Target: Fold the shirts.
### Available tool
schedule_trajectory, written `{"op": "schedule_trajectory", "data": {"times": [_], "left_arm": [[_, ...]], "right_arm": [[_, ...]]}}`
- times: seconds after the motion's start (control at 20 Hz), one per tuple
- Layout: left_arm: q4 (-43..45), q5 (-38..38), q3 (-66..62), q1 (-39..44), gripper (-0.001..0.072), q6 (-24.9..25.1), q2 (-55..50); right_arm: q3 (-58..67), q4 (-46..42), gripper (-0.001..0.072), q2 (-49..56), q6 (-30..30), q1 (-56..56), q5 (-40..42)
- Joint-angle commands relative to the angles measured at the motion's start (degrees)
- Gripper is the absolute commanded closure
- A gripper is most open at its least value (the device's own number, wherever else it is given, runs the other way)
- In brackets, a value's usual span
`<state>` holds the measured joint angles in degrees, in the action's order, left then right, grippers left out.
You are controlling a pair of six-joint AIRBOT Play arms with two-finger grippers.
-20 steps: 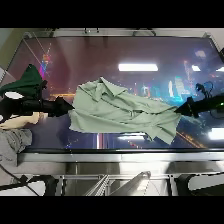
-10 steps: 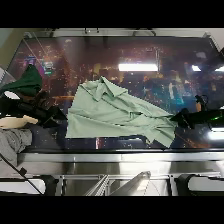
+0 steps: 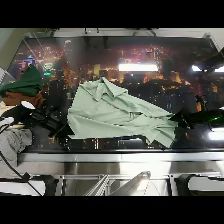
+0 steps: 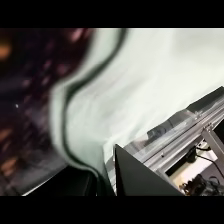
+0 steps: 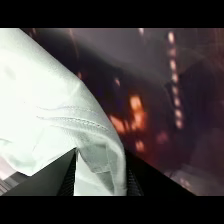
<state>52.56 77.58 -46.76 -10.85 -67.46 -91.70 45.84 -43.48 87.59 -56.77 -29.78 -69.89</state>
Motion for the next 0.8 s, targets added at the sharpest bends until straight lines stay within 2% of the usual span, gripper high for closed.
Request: {"op": "schedule_trajectory", "data": {"times": [0.0, 0.15, 0.2, 0.25, 0.35, 0.45, 0.55, 0.6, 0.65, 0.75], "left_arm": [[-3.21, -3.78, 0.68, 2.91, 0.0662, 2.73, 0.04], [-3.30, -4.04, 0.68, 1.62, 0.0679, 2.73, 0.07], [-3.45, -3.93, 0.68, 0.85, 0.0679, 2.75, 0.09], [-5.03, -3.13, 0.68, 0.00, 0.0680, 3.43, 0.11], [-15.89, 2.49, 0.81, -2.32, 0.0683, 9.70, 1.46], [-30.71, 11.28, 0.81, -4.04, 0.0685, 16.72, 7.43], [-53.09, 25.40, 0.72, -5.57, 0.0685, 27.30, 16.61], [-67.43, 29.18, 0.66, -6.36, 0.0683, 28.48, 22.29], [-78.58, 28.48, -0.35, -7.52, 0.0683, 29.05, 28.35], [-93.13, 28.15, -7.17, -11.56, 0.0681, 29.03, 38.49]], "right_arm": [[-0.02, -0.02, 0.0365, 0.04, 0.02, -0.02, 0.22], [-0.02, 0.26, 0.0375, 0.04, 0.68, -0.02, -2.05], [-0.02, 0.90, 0.0579, 0.04, 2.32, -0.02, -3.56], [0.00, 2.99, 0.0686, -0.02, 4.07, -0.02, -5.35], [0.50, 11.37, 0.0687, -1.01, 9.42, -0.13, -12.13], [2.21, 23.23, 0.0687, -4.96, 14.84, -0.13, -20.72], [5.16, 39.28, 0.0687, -13.18, 20.46, -0.13, -27.89], [6.60, 47.39, 0.0686, -18.05, 22.95, -0.13, -29.22], [8.41, 56.08, 0.0685, -23.65, 24.48, -0.13, -29.14], [12.96, 70.29, 0.0685, -33.81, 29.94, -0.15, -26.56]]}}
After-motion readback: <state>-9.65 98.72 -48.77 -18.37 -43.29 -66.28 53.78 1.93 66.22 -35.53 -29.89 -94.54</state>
